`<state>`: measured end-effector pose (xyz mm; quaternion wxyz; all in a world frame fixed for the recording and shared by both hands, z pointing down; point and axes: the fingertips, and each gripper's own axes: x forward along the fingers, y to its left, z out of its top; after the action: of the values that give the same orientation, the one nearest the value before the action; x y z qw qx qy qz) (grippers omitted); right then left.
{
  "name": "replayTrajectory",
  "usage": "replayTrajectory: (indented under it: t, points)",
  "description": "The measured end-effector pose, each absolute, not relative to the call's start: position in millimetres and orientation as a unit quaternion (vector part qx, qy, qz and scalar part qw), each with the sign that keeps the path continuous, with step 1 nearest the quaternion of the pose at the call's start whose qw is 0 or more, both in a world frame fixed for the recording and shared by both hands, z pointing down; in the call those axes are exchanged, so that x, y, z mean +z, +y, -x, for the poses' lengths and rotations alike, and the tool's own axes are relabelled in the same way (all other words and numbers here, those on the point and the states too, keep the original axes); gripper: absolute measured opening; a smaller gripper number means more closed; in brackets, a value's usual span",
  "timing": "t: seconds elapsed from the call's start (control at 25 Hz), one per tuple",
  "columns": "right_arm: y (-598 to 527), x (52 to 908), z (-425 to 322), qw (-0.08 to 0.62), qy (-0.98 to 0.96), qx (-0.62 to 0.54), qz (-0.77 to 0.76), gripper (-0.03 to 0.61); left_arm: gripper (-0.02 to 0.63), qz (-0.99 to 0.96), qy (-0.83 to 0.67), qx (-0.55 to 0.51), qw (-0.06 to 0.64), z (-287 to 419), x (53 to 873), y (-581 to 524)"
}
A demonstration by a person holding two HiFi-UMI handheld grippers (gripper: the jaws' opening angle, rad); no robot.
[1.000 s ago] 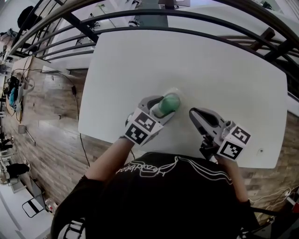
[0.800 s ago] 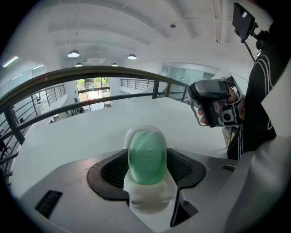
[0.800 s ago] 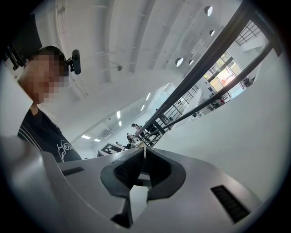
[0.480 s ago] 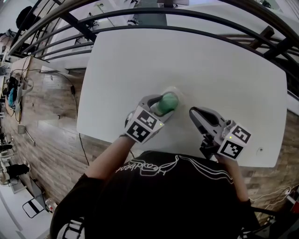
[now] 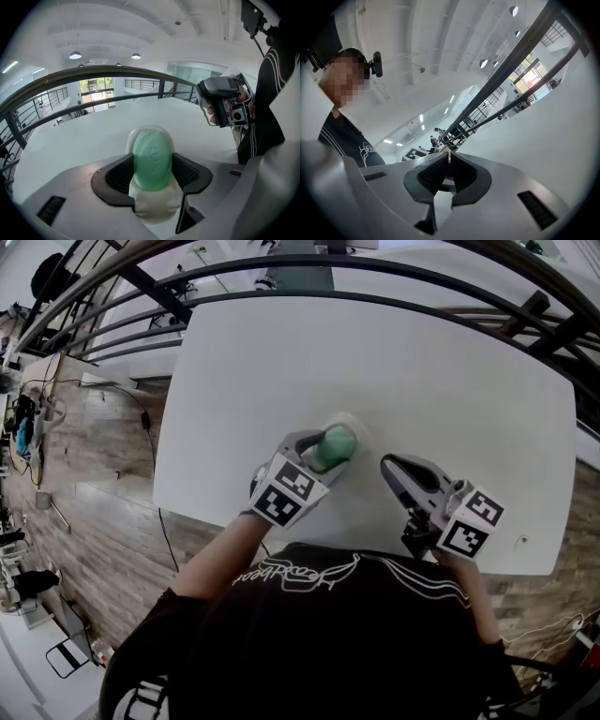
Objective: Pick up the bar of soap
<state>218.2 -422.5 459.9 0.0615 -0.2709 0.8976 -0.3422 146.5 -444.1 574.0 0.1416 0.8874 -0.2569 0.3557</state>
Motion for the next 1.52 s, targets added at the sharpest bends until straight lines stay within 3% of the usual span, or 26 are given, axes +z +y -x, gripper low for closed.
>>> replayTrajectory:
  t: [1.0,1.52]
  points:
    - [-405.7,465.2,-214.2,0.047,0.892,-0.338,0.298,0.018,0.256,-0.902,-0.26,0.302,0.166,-149.0,564.7,-436.7]
    - [-363.1,423.3,-172.0,0.049,0.901,-0.295,0.316,0.018,0.256,-0.936,-0.255,0.192,0.147,-116.7,479.7,-394.9]
